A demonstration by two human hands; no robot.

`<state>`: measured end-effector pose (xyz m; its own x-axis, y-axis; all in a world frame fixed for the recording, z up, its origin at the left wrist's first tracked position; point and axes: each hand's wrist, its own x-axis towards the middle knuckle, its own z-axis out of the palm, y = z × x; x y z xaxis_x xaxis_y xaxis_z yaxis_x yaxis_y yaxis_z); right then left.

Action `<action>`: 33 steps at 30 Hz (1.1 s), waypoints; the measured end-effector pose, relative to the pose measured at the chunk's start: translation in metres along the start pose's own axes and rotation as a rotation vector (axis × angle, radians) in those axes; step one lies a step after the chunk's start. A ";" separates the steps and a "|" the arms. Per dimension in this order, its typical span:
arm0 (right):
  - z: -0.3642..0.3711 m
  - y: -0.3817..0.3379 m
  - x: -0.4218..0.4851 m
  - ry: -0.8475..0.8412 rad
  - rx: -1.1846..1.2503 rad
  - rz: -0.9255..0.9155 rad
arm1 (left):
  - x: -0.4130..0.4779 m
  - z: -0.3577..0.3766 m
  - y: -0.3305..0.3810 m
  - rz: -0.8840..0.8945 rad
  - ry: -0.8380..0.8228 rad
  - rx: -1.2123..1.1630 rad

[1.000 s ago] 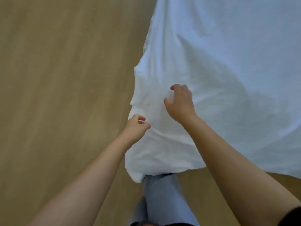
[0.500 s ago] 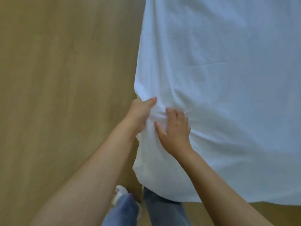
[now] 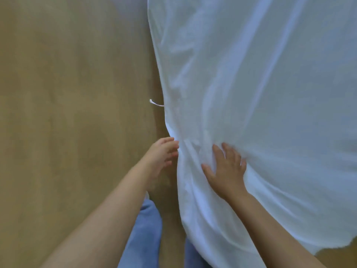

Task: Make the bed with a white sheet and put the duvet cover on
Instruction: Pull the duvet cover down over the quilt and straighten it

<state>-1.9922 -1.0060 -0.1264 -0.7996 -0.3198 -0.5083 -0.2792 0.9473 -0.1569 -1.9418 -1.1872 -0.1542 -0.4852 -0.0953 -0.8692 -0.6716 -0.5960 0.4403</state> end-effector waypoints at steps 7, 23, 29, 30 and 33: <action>-0.032 -0.050 0.049 0.025 0.103 0.019 | 0.043 0.016 0.076 -0.065 -0.010 0.287; -0.123 -0.117 0.249 0.205 0.236 -0.083 | 0.197 0.035 0.294 0.130 0.320 0.024; -0.131 -0.157 0.286 0.021 0.136 -0.191 | 0.207 0.012 0.321 -0.041 0.130 -0.155; -0.130 -0.161 0.289 -0.004 0.133 -0.191 | 0.210 0.010 0.324 -0.035 0.141 -0.117; -0.132 -0.168 0.297 -0.013 0.157 -0.160 | 0.217 0.008 0.343 0.031 0.164 -0.096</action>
<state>-2.2527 -1.2620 -0.1395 -0.7446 -0.4672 -0.4768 -0.3152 0.8757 -0.3659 -2.2817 -1.4060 -0.1906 -0.4017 -0.2393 -0.8840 -0.5973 -0.6632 0.4510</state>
